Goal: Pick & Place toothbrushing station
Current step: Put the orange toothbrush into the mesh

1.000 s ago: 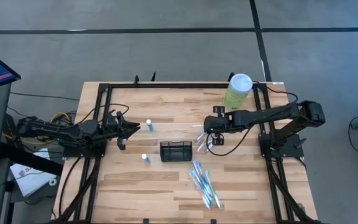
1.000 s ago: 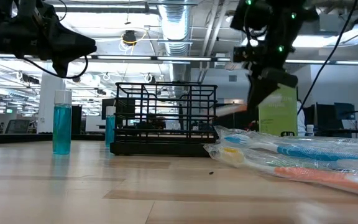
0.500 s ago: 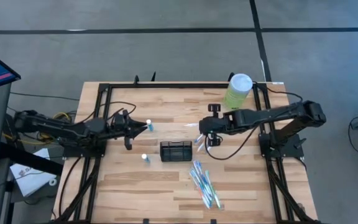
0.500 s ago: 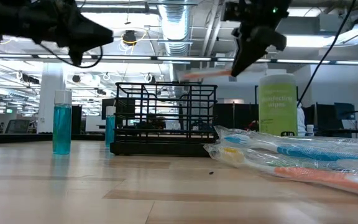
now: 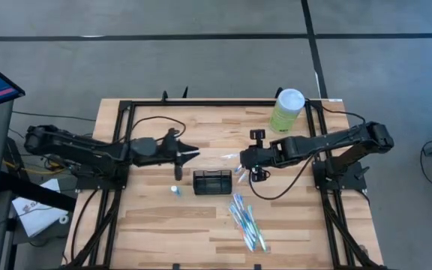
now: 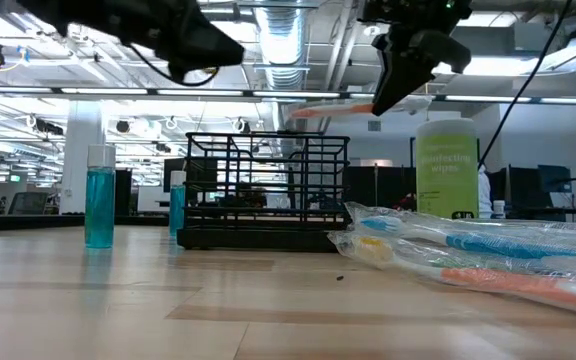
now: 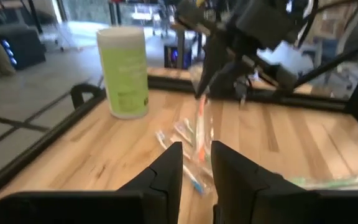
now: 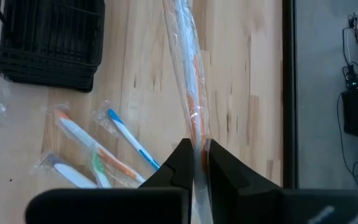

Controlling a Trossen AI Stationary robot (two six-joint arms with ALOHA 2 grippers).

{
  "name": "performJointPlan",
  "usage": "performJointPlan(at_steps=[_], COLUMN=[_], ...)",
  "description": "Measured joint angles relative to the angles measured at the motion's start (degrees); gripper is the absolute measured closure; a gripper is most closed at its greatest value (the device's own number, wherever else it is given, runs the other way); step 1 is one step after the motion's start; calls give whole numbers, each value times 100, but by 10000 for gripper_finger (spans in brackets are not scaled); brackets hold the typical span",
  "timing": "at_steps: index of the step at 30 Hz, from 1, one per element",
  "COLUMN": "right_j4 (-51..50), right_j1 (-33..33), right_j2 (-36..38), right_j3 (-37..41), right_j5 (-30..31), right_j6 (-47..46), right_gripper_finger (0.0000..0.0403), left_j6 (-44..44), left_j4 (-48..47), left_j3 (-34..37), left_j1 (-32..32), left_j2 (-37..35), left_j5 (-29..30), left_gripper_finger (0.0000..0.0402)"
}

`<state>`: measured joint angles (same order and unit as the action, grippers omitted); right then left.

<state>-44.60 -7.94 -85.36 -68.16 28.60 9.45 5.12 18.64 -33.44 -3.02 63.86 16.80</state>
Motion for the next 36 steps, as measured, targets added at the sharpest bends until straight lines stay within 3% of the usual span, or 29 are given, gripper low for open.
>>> performJointPlan(at_steps=[8, 16, 23, 36], right_j4=[28, 86, 85, 95], right_j1=[-99, -193, -223, -219], right_j2=[0, 0, -2, -17], right_j3=[0, 0, -142, -162], right_j5=[3, 144, 151, 151], right_j6=[-20, -2, 0, 0], right_gripper_finger=[389, 384, 387, 385], left_j6=[-75, -65, -20, 160], left_j4=[-444, -466, -483, -834], left_j3=[-815, -1262, -1714, -2264], left_j1=[303, 538, 611, 611], left_j2=[783, 1387, 1860, 2402], left_j5=[-102, -630, -1133, -1473], left_gripper_finger=[273, 229, 220, 220])
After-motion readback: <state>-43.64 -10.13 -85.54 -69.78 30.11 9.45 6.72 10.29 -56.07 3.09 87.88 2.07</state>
